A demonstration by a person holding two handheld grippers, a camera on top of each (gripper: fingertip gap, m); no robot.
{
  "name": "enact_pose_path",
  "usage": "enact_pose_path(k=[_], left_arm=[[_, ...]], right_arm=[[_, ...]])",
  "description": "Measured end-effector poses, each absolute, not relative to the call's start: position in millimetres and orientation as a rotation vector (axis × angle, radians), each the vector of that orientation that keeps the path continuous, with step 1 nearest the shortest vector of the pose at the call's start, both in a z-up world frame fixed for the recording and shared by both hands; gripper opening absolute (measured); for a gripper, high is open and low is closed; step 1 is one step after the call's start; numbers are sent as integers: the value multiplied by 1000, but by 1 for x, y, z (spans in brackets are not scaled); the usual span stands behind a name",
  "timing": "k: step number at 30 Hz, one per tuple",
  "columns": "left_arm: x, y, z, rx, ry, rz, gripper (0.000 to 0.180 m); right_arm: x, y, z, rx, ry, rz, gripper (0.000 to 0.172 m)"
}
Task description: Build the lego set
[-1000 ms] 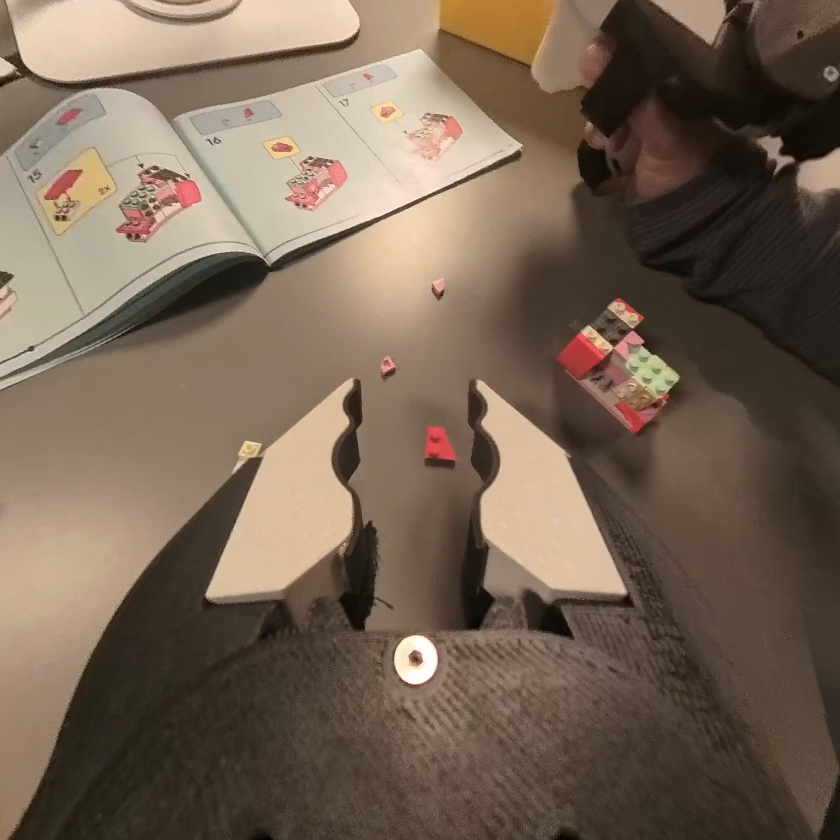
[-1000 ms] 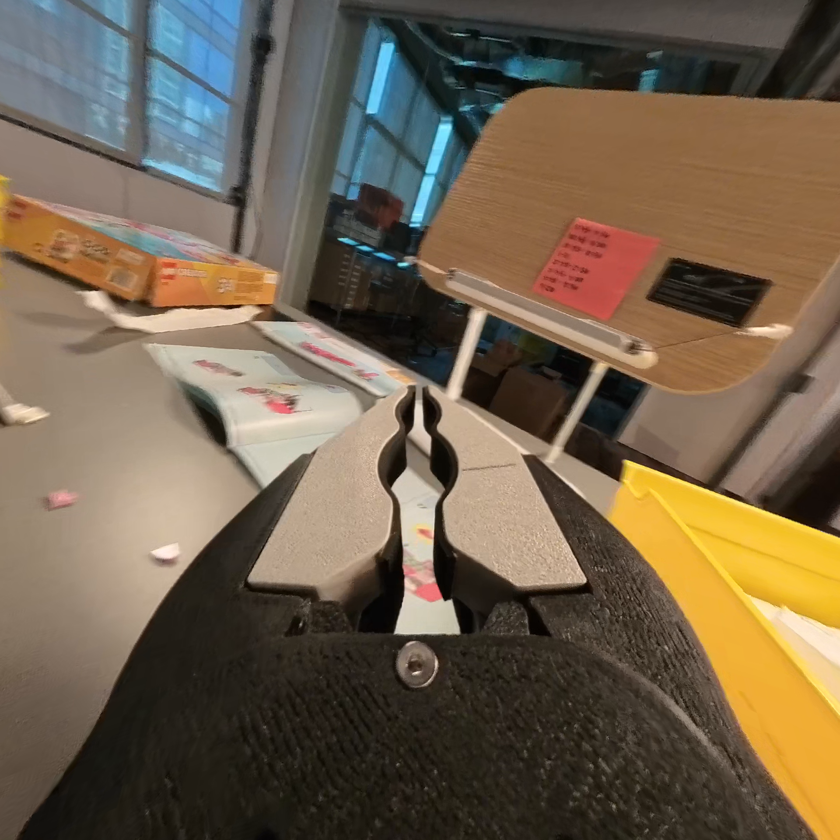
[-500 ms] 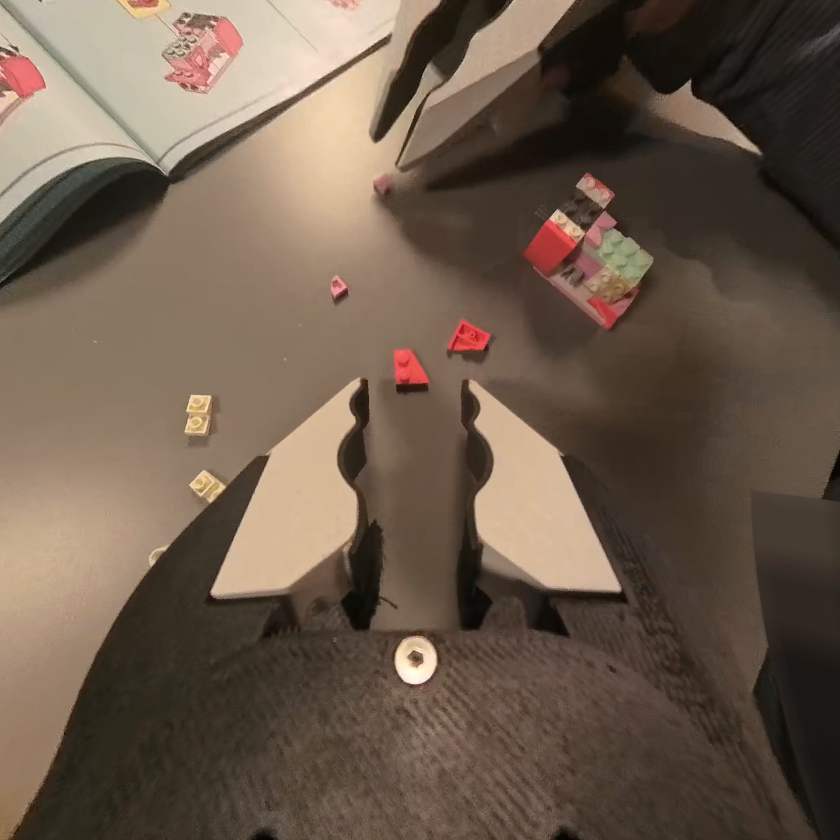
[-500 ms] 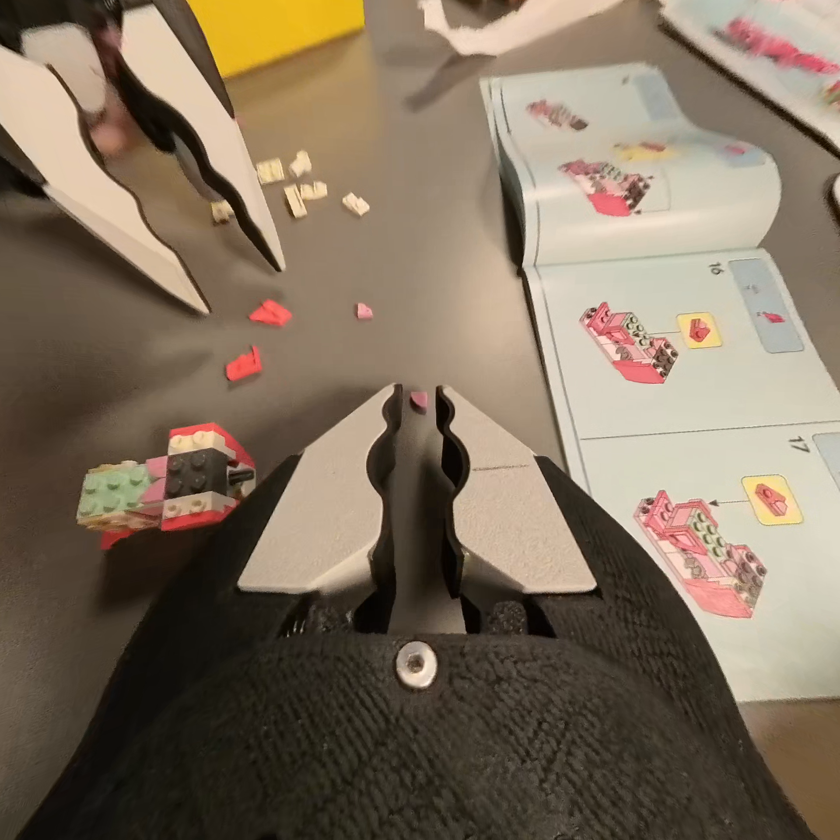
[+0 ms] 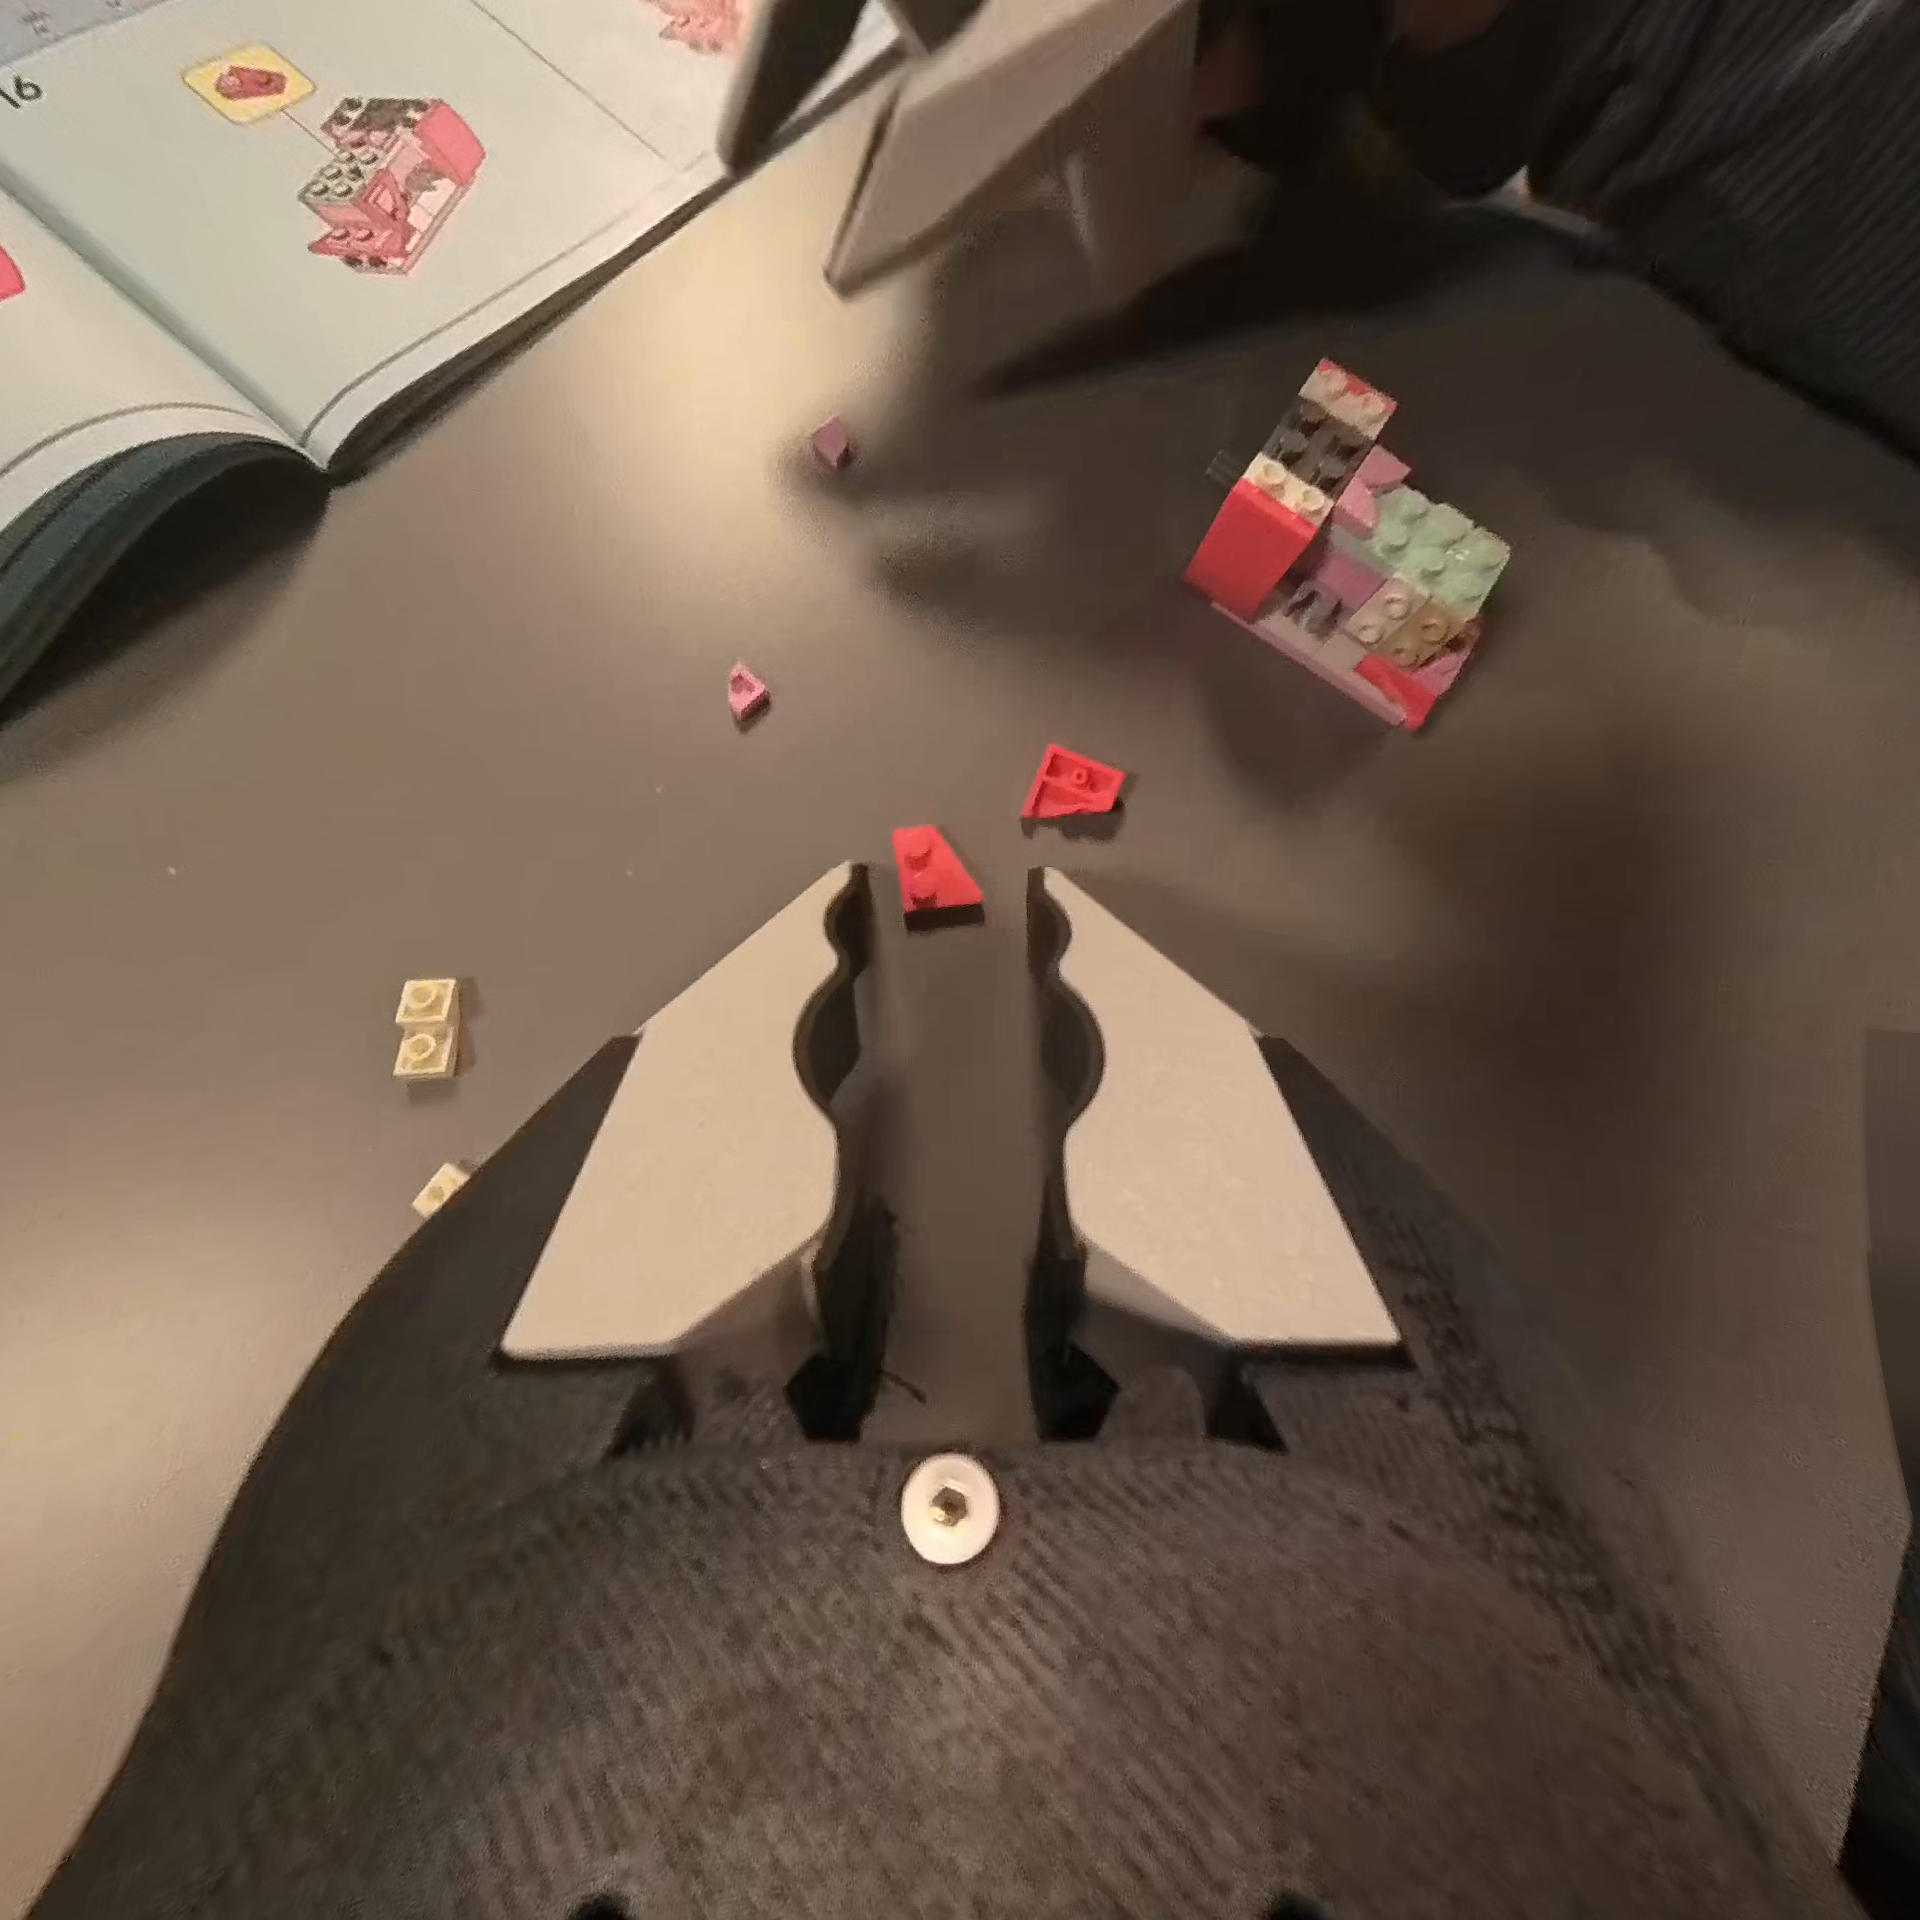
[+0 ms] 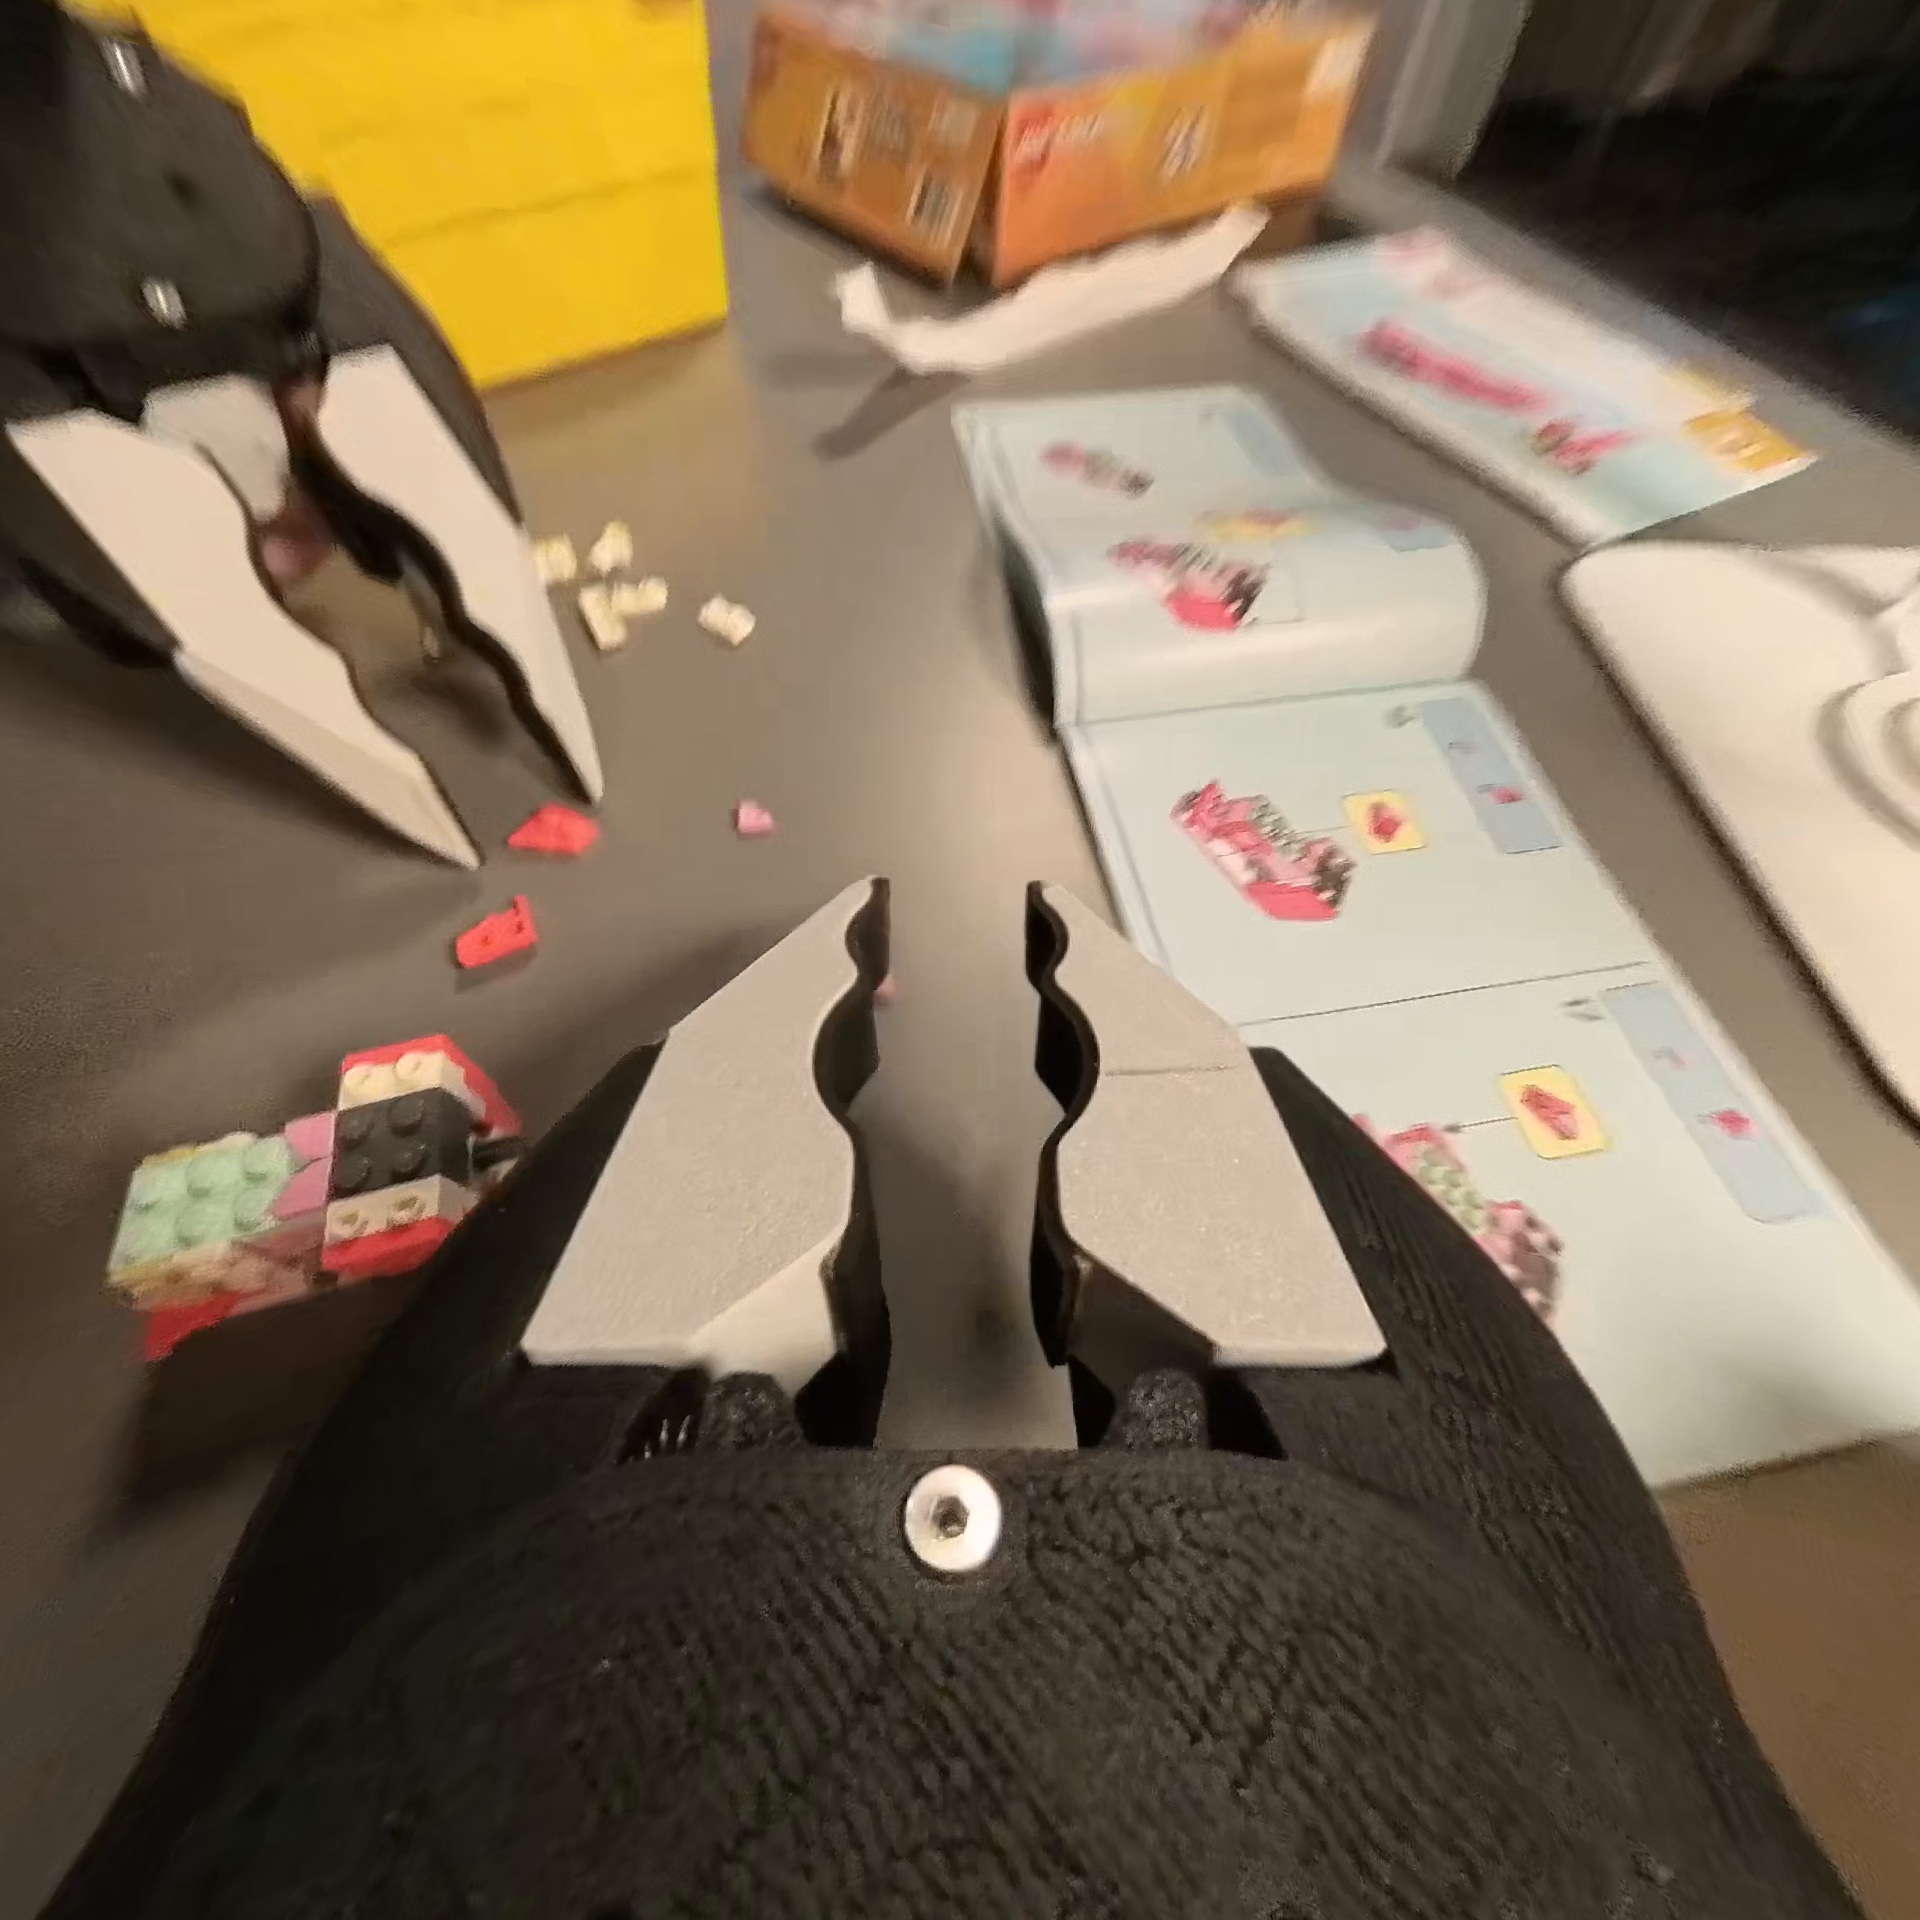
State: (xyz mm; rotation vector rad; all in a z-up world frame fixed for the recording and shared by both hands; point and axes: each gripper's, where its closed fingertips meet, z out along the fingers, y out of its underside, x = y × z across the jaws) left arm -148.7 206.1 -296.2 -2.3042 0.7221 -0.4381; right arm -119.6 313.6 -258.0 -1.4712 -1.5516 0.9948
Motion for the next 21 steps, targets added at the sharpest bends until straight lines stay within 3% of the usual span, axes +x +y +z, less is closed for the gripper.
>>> enact_pose_path(k=[6,11,21], left_arm=[[-151,209,-297,-2299,708,-437,14],[-148,208,-297,-2278,744,-427,13],[-143,209,-297,-2265,723,-482,13]], right_arm=[[-81,366,-181,-1131,-940,825,24],[-39,399,-159,-1069,-708,368,6],[-40,400,-162,-1073,-719,324,0]])
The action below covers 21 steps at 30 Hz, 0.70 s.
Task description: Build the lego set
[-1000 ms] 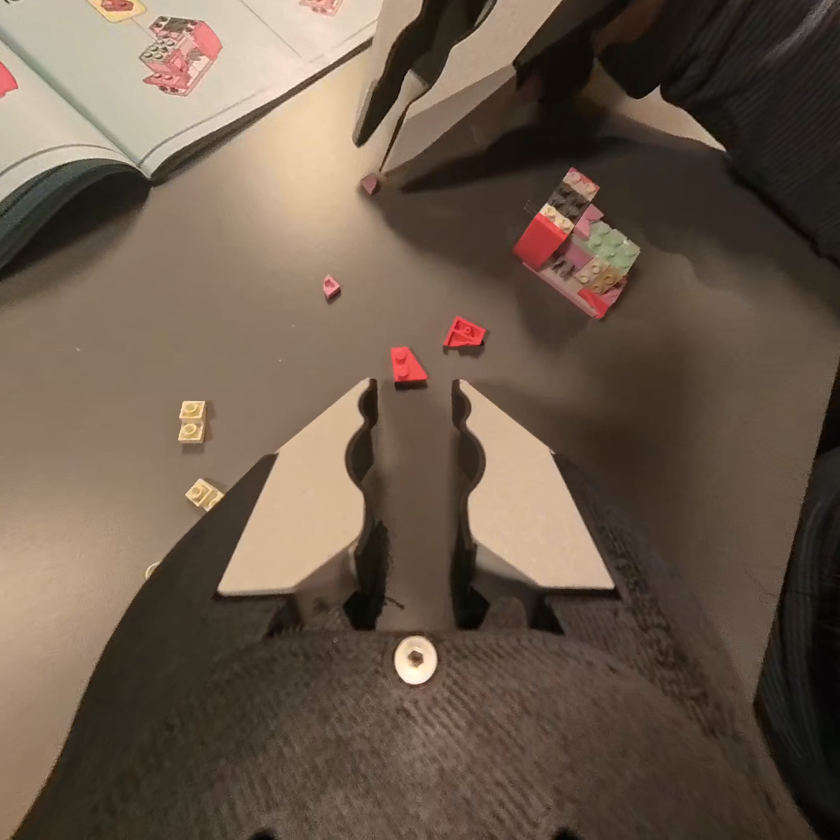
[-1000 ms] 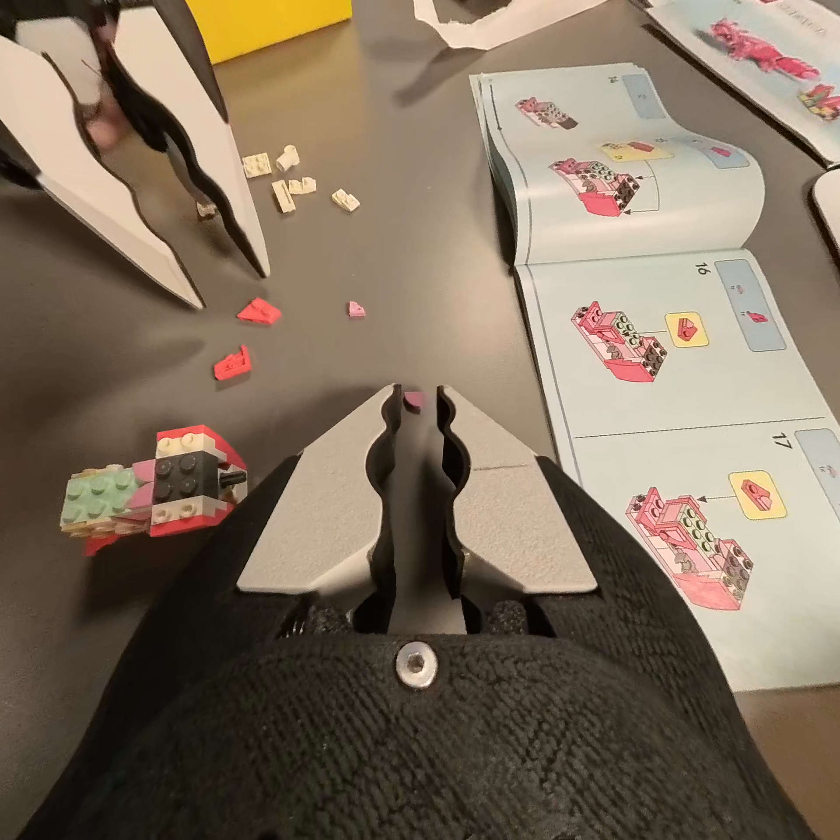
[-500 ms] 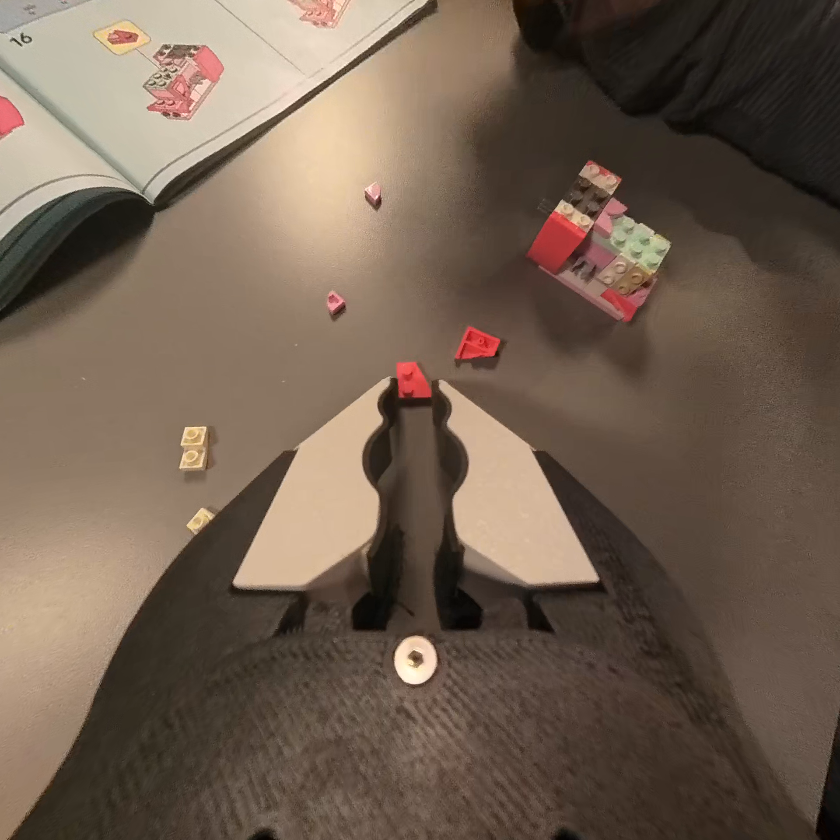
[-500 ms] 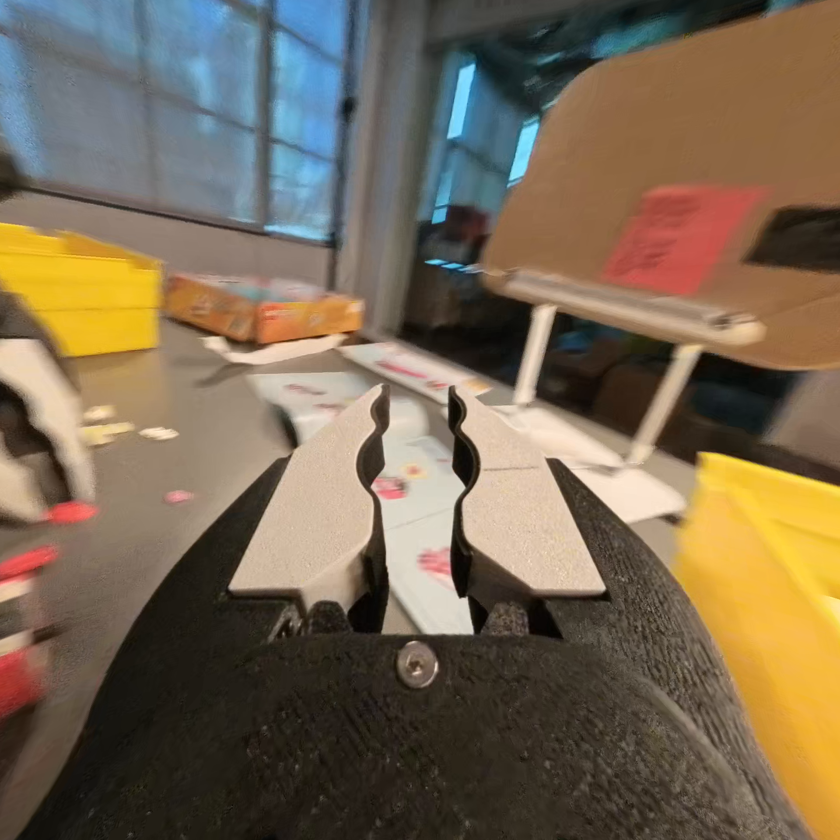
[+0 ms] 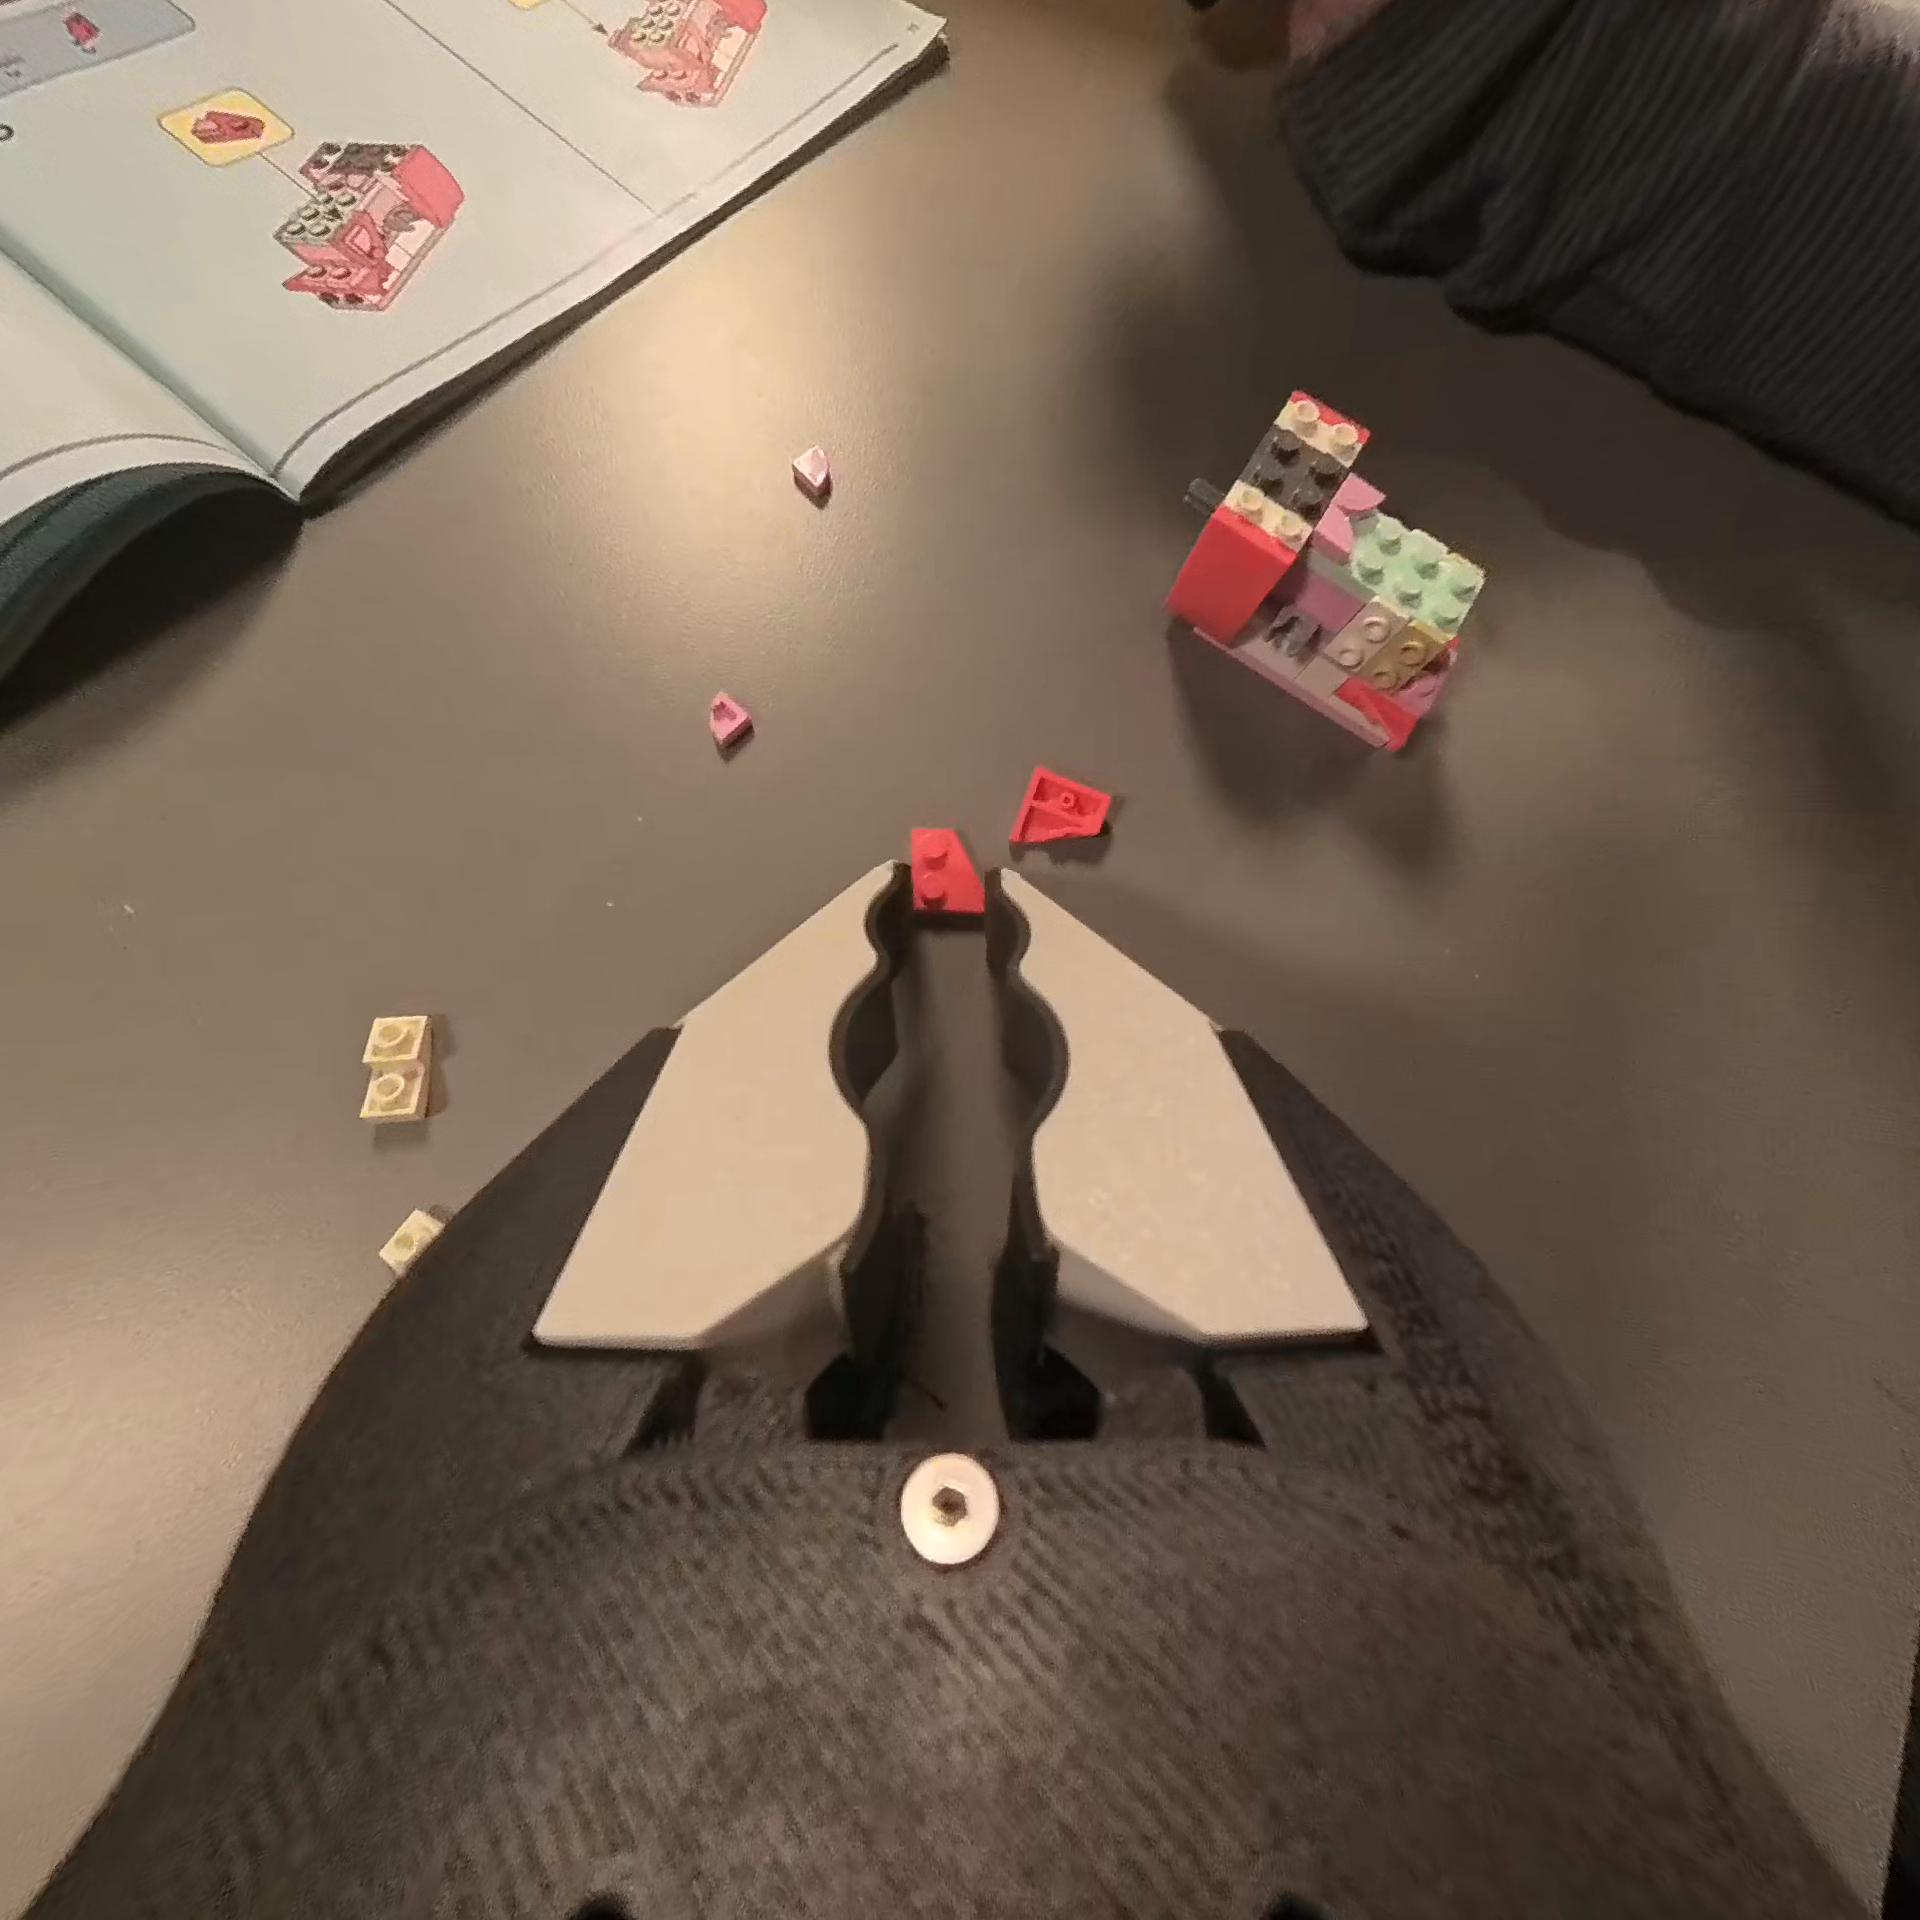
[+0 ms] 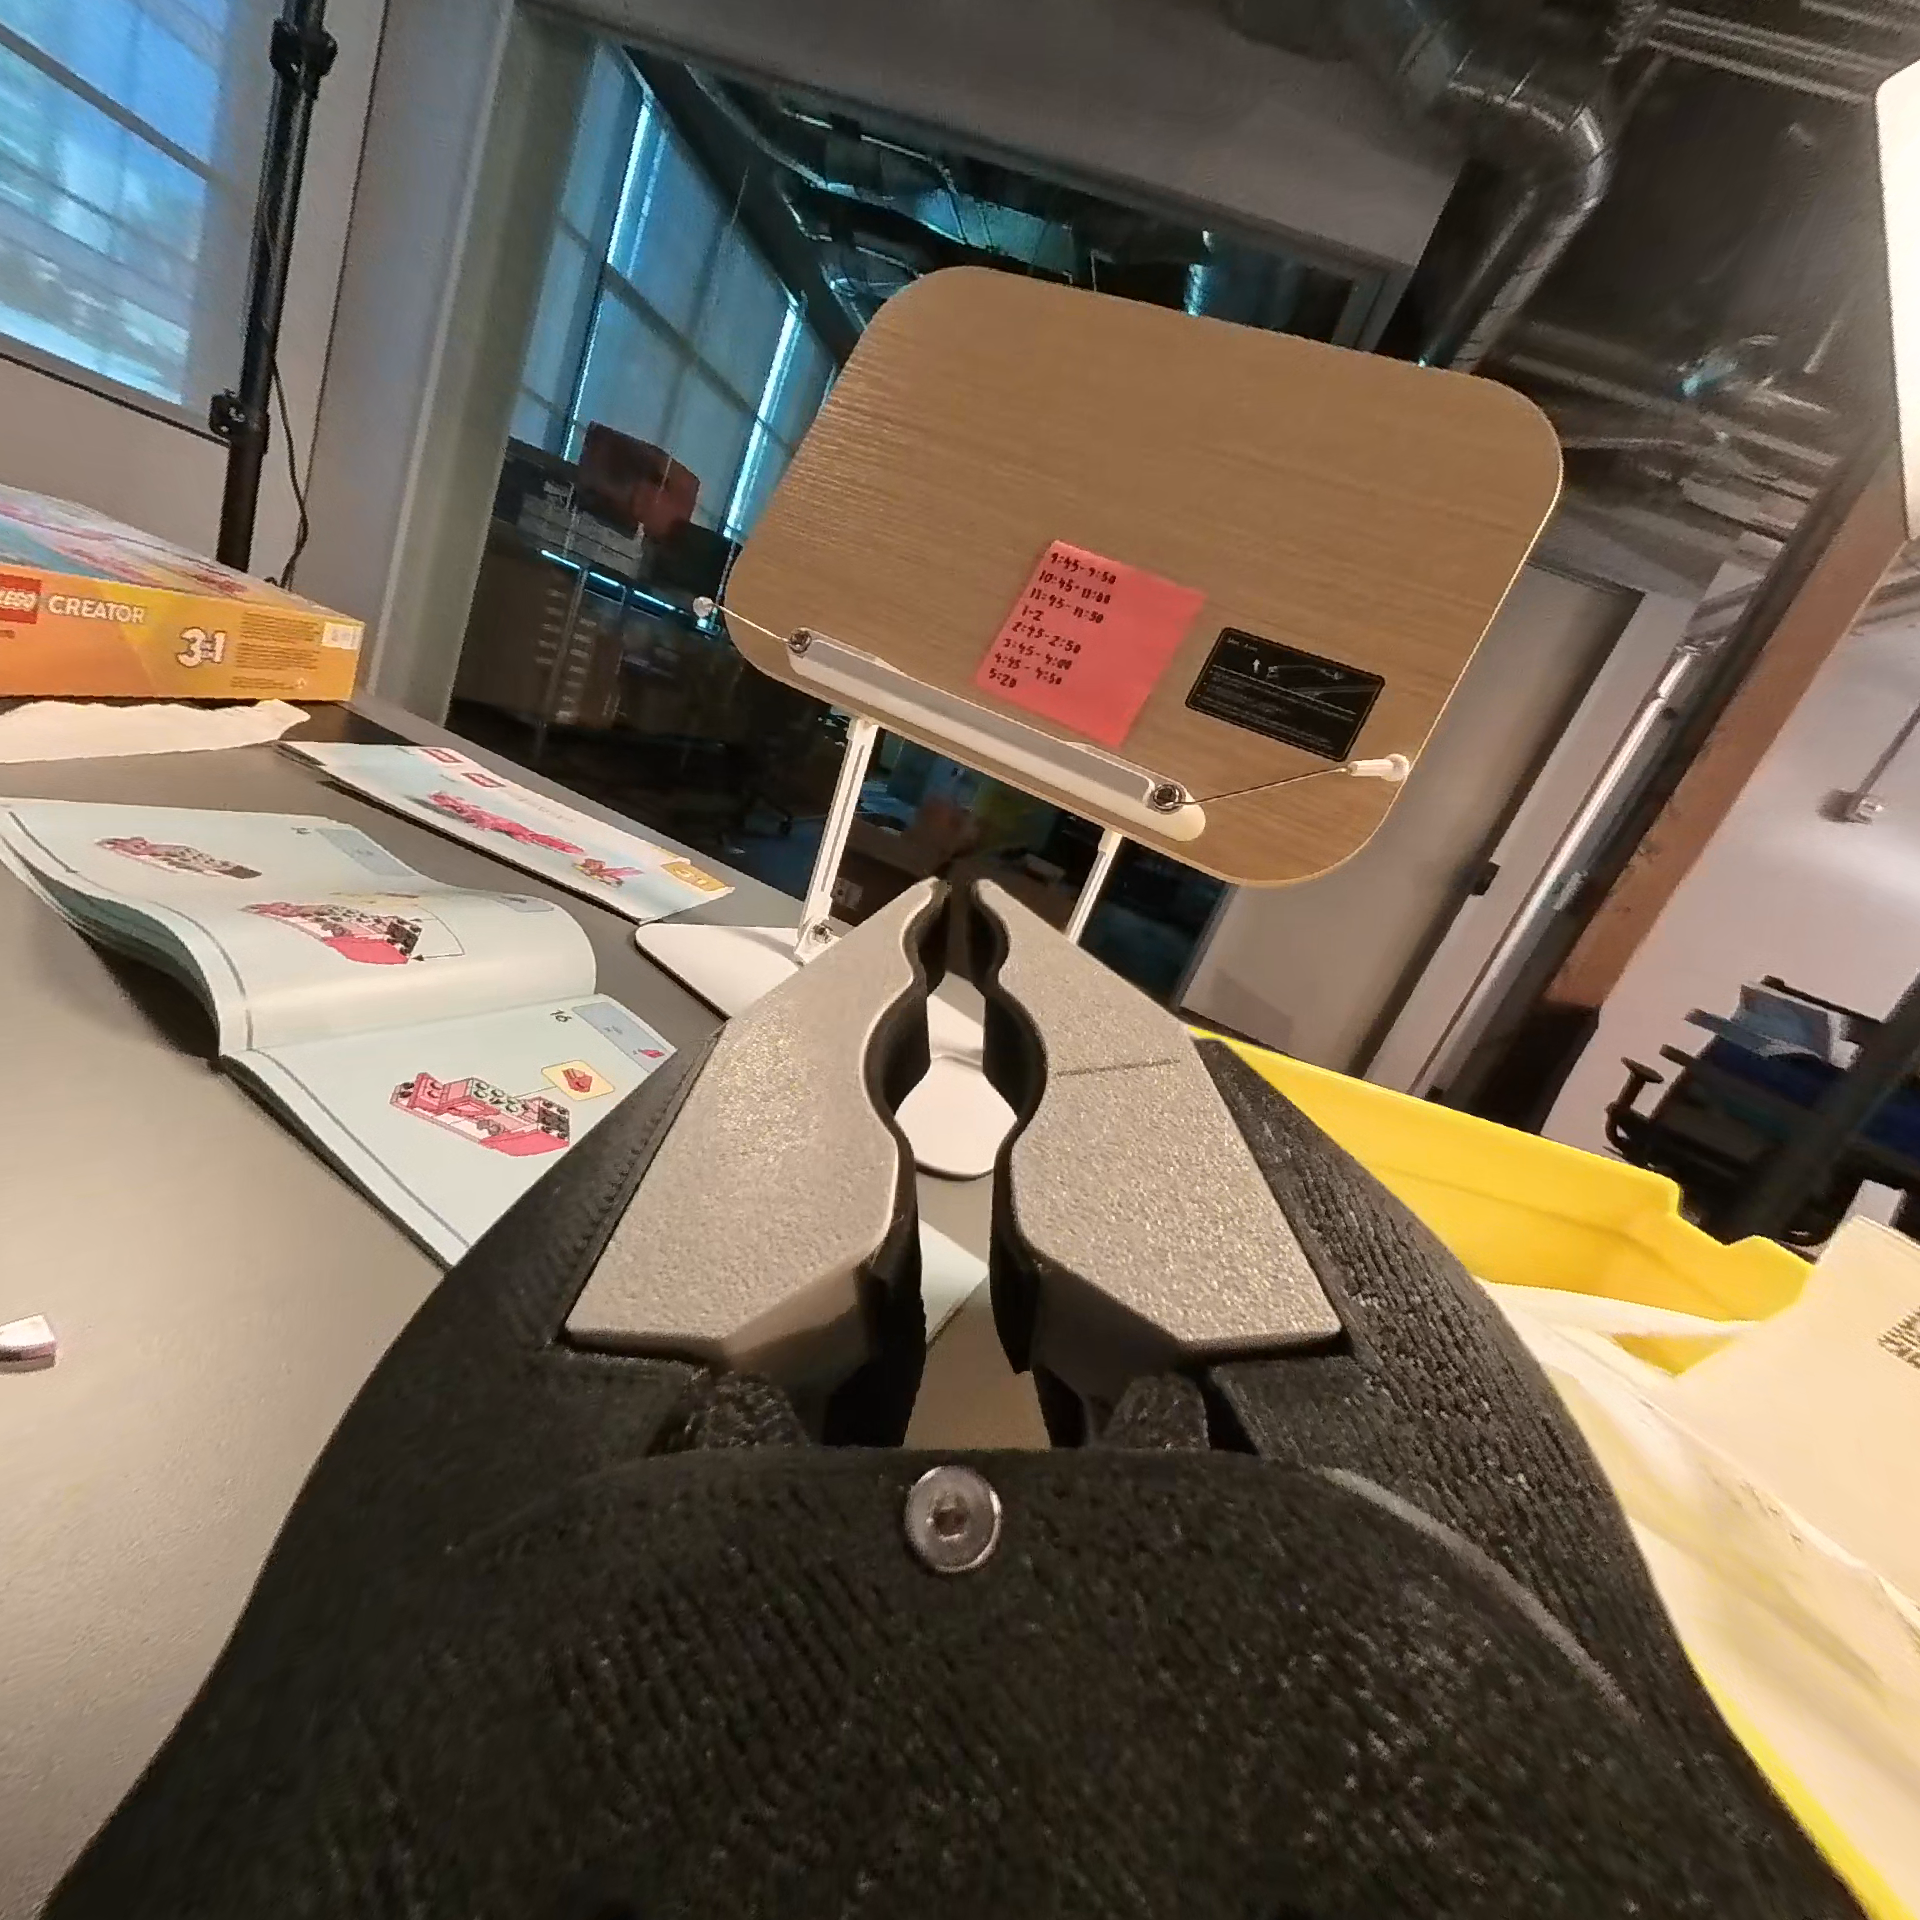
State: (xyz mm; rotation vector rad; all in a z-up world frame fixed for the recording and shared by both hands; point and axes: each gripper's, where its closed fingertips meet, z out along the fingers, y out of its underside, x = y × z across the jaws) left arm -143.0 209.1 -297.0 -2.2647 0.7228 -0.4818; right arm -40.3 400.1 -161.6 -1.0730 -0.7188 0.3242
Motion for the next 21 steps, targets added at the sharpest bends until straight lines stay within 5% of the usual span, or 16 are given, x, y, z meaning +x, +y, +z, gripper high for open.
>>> enact_pose_path(k=[21], left_arm=[[-143,213,-296,-2215,808,-359,11]], right_arm=[[-52,399,-173,-1103,-798,350,0]])
